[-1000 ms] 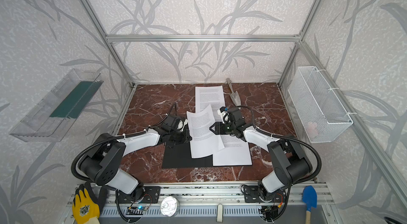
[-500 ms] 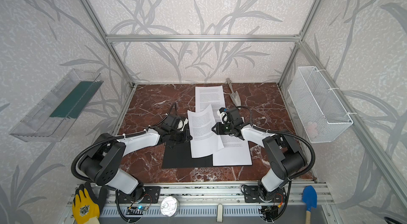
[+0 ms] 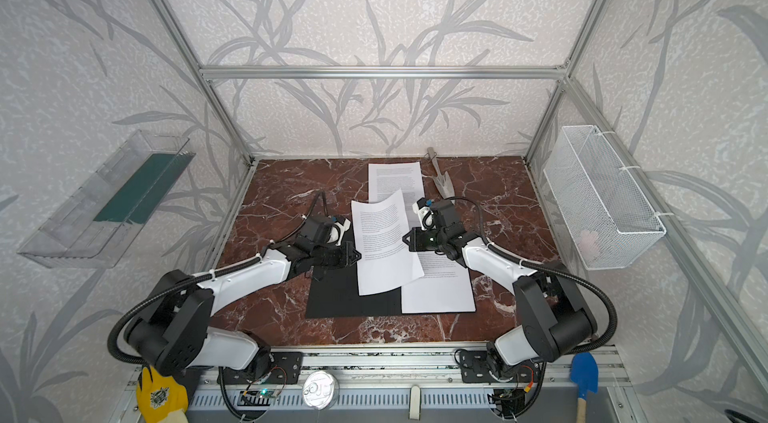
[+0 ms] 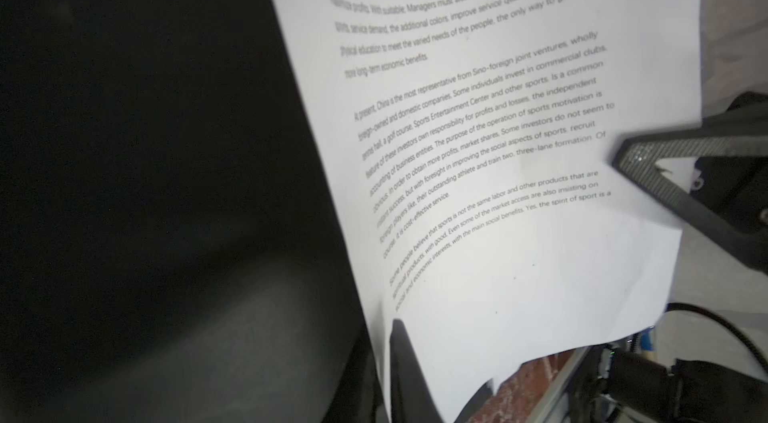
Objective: Put the files into the folder
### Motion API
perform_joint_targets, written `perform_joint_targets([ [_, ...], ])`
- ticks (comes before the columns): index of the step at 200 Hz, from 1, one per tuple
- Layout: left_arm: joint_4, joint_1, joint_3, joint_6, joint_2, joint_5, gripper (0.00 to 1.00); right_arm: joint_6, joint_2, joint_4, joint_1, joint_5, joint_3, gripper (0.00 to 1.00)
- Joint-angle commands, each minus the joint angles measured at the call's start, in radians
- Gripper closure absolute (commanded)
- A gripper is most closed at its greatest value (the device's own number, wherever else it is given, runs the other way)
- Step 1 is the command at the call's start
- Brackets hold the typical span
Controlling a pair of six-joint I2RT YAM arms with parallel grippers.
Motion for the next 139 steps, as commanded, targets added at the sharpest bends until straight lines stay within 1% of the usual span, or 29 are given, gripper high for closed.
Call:
perform_joint_targets([
  [1,0.040,-0.005,-0.042,-0.007,-0.114,-0.041,0.71,-0.033,-0.102,-0.094,0.003,-0.003,-0.008,1.00],
  [6,0.049,-0.005,-0.054,-0.008,-0.147,-0.047,0.67,-0.042,-0.121,-0.118,0.003,-0.006,-0.006,1.00],
  [21,0.075,-0.014,-0.088,-0.009,-0.239,-0.061,0.59,-0.066,-0.187,-0.186,0.001,-0.003,-0.006,1.00],
  [29,0.087,-0.025,-0.101,-0.002,-0.292,-0.068,0.56,-0.069,-0.231,-0.214,-0.004,0.017,-0.015,1.00],
  [41,0.077,-0.048,-0.115,0.018,-0.369,-0.114,0.50,-0.061,-0.297,-0.246,-0.020,0.060,-0.037,1.00],
  [57,0.065,-0.076,-0.138,0.037,-0.461,-0.195,0.43,-0.070,-0.358,-0.333,-0.069,0.103,-0.043,1.00],
  [64,0.085,-0.084,-0.159,0.036,-0.498,-0.224,0.39,-0.083,-0.371,-0.371,-0.095,0.117,-0.044,1.00],
  [73,0.107,-0.085,-0.180,0.033,-0.537,-0.231,0.33,-0.097,-0.380,-0.407,-0.133,0.129,-0.049,1.00],
  [82,0.124,-0.088,-0.193,0.033,-0.566,-0.227,0.29,-0.113,-0.381,-0.439,-0.170,0.136,-0.050,1.00],
  [93,0.141,-0.096,-0.202,0.040,-0.590,-0.217,0.19,-0.143,-0.381,-0.478,-0.186,0.190,-0.046,1.00],
  [101,0.156,-0.102,-0.207,0.043,-0.601,-0.207,0.03,-0.165,-0.377,-0.508,-0.186,0.251,-0.044,1.00],
  [103,0.160,-0.104,-0.208,0.045,-0.603,-0.206,0.01,-0.170,-0.375,-0.516,-0.186,0.268,-0.041,1.00],
  [111,0.173,-0.112,-0.212,0.051,-0.606,-0.201,0.01,-0.189,-0.362,-0.543,-0.184,0.317,-0.034,1.00],
  [139,0.182,-0.123,-0.212,0.059,-0.589,-0.205,0.01,-0.220,-0.312,-0.584,-0.177,0.418,-0.014,1.00],
])
